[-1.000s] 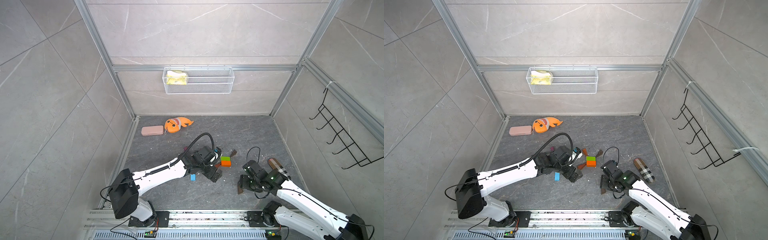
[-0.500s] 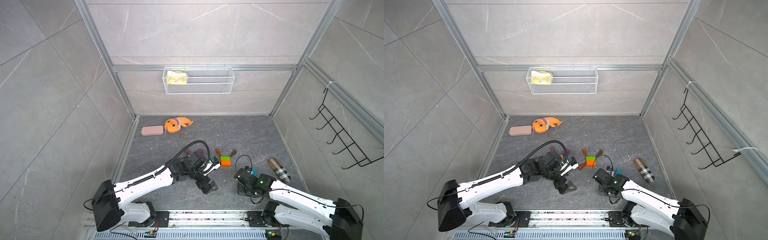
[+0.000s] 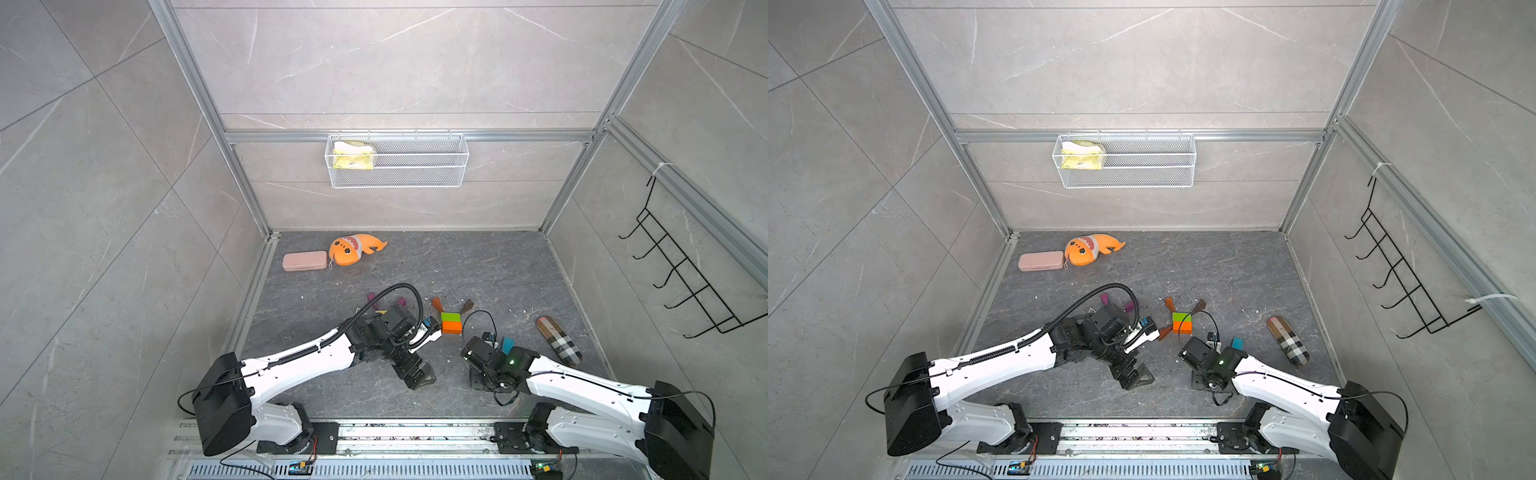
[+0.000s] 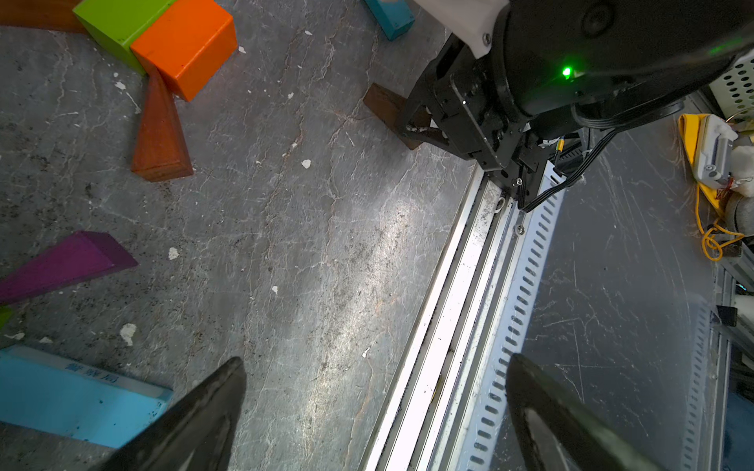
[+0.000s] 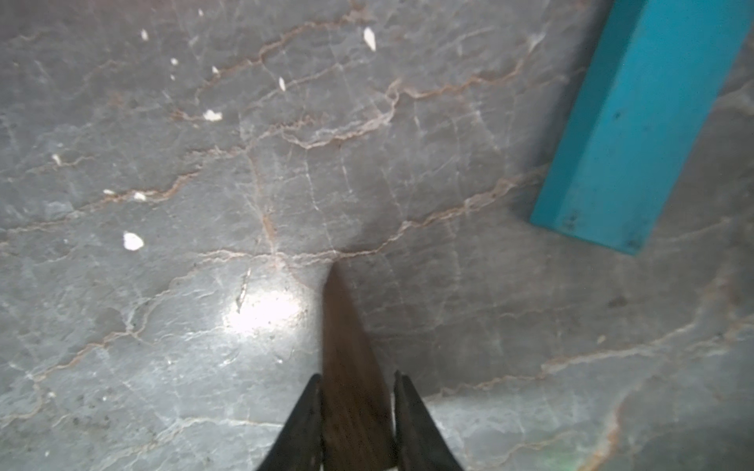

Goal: Assemble a small pinwheel with building blocks
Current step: Pick up the building block from the center of the board.

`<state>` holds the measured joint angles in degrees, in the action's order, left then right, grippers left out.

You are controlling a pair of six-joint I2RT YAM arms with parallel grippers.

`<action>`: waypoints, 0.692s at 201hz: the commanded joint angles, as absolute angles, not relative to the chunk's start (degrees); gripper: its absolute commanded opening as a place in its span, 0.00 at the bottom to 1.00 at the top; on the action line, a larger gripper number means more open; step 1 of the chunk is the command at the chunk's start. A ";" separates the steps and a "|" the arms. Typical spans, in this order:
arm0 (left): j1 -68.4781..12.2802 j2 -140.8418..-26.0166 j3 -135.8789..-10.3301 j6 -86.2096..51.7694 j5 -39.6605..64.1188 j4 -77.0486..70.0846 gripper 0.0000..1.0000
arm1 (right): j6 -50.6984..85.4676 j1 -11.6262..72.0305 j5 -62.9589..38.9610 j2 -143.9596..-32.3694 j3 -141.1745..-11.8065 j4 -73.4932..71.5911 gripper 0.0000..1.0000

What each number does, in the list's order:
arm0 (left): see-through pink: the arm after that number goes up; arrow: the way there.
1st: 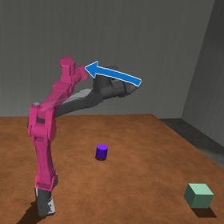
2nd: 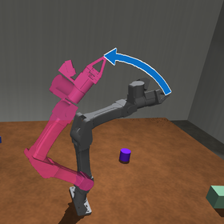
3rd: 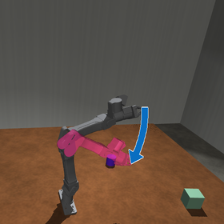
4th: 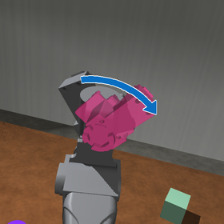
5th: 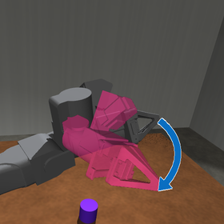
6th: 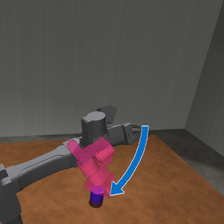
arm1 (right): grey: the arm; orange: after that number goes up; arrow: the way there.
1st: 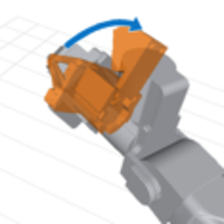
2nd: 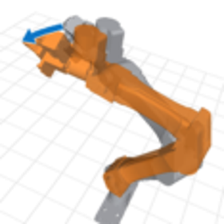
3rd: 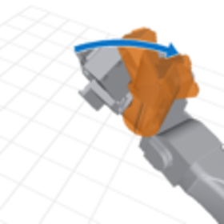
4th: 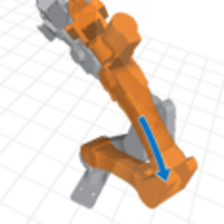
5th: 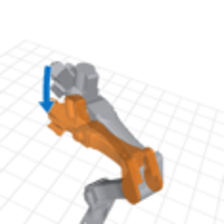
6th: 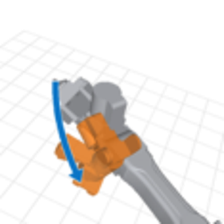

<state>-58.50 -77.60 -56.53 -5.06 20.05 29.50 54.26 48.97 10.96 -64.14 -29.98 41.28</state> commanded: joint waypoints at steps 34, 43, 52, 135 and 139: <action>-58.42 -75.98 -57.44 -2.28 19.70 28.83 1.00 | 54.23 49.31 11.11 -66.40 -30.14 41.17 0.25; -58.40 -75.94 -57.76 -1.60 19.09 29.23 1.00 | 54.24 49.31 11.40 -66.65 -30.58 41.69 0.24; -58.35 -76.11 -58.29 -0.69 18.11 29.96 1.00 | 54.02 49.31 11.75 -66.91 -31.39 42.36 0.23; -48.46 -71.27 -61.66 -0.06 26.83 29.88 1.00 | 36.12 48.32 21.19 -69.78 -48.48 52.72 0.19; -47.89 -71.12 -62.16 0.03 26.81 30.30 1.00 | 34.87 48.07 21.89 -69.72 -49.04 53.12 0.19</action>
